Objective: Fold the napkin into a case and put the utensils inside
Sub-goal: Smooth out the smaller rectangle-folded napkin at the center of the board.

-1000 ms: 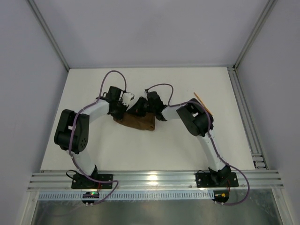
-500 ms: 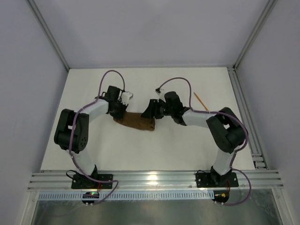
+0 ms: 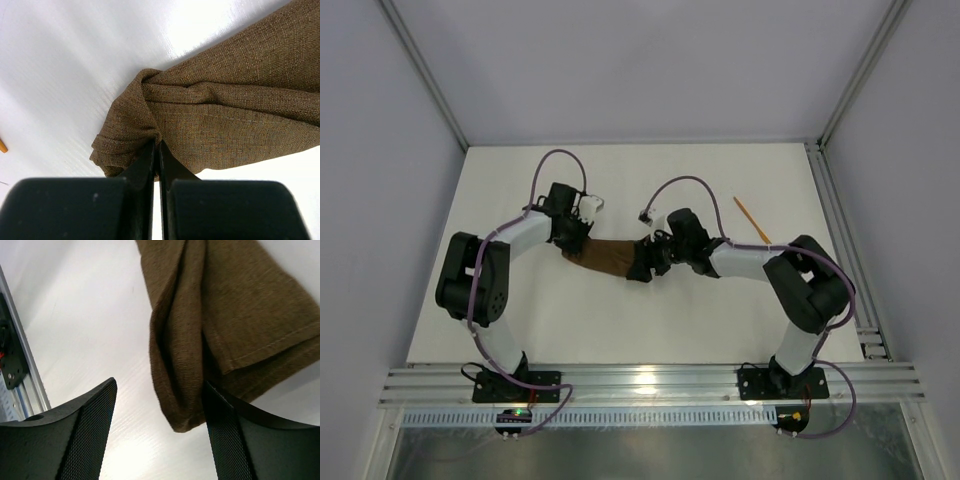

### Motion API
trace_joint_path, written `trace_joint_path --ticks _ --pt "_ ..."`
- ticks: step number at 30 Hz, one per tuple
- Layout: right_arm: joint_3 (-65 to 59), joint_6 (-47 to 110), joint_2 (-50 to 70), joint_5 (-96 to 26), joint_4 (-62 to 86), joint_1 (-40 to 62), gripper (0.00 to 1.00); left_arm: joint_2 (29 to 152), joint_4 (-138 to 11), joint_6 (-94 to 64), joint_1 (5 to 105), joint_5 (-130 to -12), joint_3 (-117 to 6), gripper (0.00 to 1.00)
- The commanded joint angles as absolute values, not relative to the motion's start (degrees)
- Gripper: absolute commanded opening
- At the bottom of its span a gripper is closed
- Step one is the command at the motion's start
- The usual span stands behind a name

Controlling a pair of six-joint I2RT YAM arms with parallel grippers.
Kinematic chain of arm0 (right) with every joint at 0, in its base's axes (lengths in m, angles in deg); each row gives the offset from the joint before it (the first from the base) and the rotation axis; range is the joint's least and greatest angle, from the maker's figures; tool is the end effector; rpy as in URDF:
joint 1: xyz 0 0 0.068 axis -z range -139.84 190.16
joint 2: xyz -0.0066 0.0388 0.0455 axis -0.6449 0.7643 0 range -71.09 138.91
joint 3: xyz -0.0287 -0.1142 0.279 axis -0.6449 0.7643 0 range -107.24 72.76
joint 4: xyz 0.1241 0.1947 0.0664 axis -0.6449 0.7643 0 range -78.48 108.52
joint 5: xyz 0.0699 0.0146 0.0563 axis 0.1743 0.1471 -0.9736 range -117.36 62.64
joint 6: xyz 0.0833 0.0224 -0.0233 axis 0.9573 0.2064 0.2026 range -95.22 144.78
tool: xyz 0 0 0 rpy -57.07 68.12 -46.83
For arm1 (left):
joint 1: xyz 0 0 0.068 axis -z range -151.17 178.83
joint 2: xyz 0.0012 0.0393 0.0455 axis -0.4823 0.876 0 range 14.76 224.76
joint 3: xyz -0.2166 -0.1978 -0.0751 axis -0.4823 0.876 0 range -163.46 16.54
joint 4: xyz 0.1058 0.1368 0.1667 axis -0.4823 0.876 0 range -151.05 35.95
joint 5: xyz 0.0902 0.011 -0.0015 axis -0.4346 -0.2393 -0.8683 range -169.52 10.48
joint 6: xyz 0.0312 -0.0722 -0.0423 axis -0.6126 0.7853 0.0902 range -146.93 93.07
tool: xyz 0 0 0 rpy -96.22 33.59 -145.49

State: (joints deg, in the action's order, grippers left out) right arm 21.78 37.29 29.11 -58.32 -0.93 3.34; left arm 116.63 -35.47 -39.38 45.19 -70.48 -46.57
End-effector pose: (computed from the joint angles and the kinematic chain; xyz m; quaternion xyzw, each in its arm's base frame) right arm 0.2771 0.2586 0.1894 -0.2982 0.8172 0.3970 0.2927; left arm 0.3397 -0.1127 0.1723 0.2587 0.9371 -0.0843 0.2187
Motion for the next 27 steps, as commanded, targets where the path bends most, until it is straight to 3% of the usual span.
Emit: trace_joint_path --ticks 1,2,5,6,10,22,27 --pt "22.57 32.86 29.63 -60.93 -2.8 1.4 0.72 119.0 -33.02 -39.23 44.57 -71.35 -45.42 0.0" --pt "22.57 32.86 30.33 -59.28 -2.98 1.22 0.71 119.0 -33.02 -39.32 44.57 -71.43 -45.42 0.0" --pt "20.04 33.47 32.0 -55.76 -0.28 1.22 0.54 118.74 -32.93 -39.5 44.57 -71.44 -45.33 0.0" --pt "19.16 33.74 32.87 -54.96 0.44 1.48 0.36 118.65 -33.01 -39.5 44.57 -71.52 -45.16 0.0" --pt "16.25 38.74 32.71 -57.23 -0.43 4.11 0.03 117.6 -33.72 -40.46 44.57 -73.36 -44.19 0.0" --pt "0.08 47.71 49.3 -64.98 10.1 12.38 0.03 116.28 -36.27 -43.63 44.57 -77.41 -41.82 0.0" --pt "-3.18 50.08 51.51 -65.77 10.55 13.7 0.09 115.75 -36.35 -44.33 44.57 -78.2 -41.29 0.0"
